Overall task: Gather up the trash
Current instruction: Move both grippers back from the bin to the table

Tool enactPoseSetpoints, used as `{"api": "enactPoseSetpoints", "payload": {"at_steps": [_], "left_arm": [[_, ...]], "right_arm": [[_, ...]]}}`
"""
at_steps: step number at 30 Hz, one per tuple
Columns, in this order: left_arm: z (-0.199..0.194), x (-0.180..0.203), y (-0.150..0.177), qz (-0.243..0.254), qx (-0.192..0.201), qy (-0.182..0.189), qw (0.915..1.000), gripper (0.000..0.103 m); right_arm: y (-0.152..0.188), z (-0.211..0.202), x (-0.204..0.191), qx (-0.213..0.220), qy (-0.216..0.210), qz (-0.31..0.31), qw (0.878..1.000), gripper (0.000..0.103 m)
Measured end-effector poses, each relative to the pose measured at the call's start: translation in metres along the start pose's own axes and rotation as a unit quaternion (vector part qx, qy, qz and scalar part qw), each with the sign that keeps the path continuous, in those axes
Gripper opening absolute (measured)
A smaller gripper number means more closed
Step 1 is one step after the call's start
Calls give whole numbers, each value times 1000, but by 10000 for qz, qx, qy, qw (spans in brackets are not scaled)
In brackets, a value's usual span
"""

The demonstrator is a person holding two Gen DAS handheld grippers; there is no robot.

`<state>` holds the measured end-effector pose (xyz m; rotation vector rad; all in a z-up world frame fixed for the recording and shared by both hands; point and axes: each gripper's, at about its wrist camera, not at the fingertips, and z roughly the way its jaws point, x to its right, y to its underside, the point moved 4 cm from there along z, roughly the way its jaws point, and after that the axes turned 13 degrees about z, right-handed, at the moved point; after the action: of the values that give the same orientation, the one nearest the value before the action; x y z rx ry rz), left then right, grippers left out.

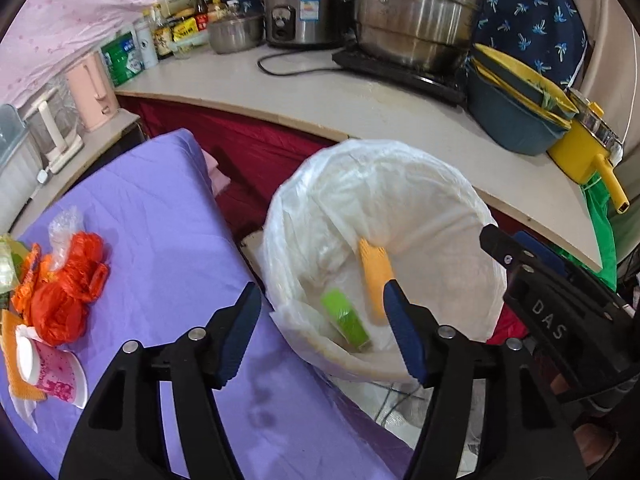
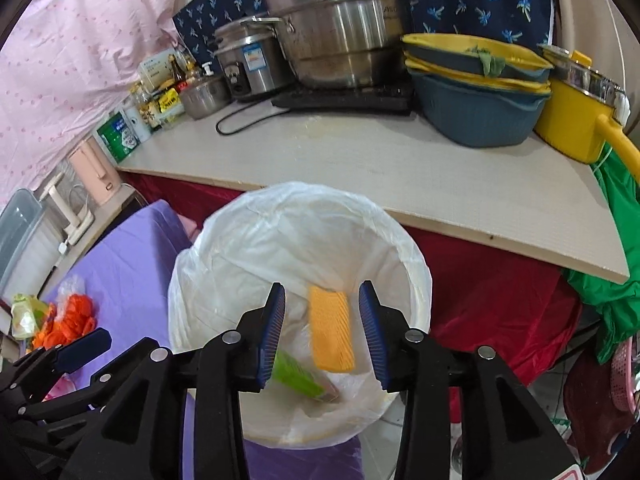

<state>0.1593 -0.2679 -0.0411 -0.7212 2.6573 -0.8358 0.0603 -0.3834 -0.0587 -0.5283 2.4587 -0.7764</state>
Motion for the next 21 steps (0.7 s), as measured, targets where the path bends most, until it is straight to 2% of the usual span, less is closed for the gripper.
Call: {"api": "enactPoseSetpoints", "payload": {"at_steps": [4, 10, 12, 17, 21], "left_arm": [[-19, -8, -2, 29, 228, -175, 9996, 63], [-49, -24, 0, -104, 446, -346, 9984, 66], [-62, -33, 3, -136, 508, -488, 9974, 71], [-96, -62, 25, -393, 648, -748, 9943, 76], [-121, -98, 54, -642, 603, -1164, 9893, 80]], "right_arm": [[-6, -20, -11, 222, -97, -92, 9997, 45], [-9, -59, -39, 490, -351, -256, 9979, 48], [-7, -73, -50, 555, -448, -338, 9969, 51], [6, -104, -81, 667, -704, -623, 9933, 55], [27, -121, -115, 604, -951, -898, 9896, 59]]}}
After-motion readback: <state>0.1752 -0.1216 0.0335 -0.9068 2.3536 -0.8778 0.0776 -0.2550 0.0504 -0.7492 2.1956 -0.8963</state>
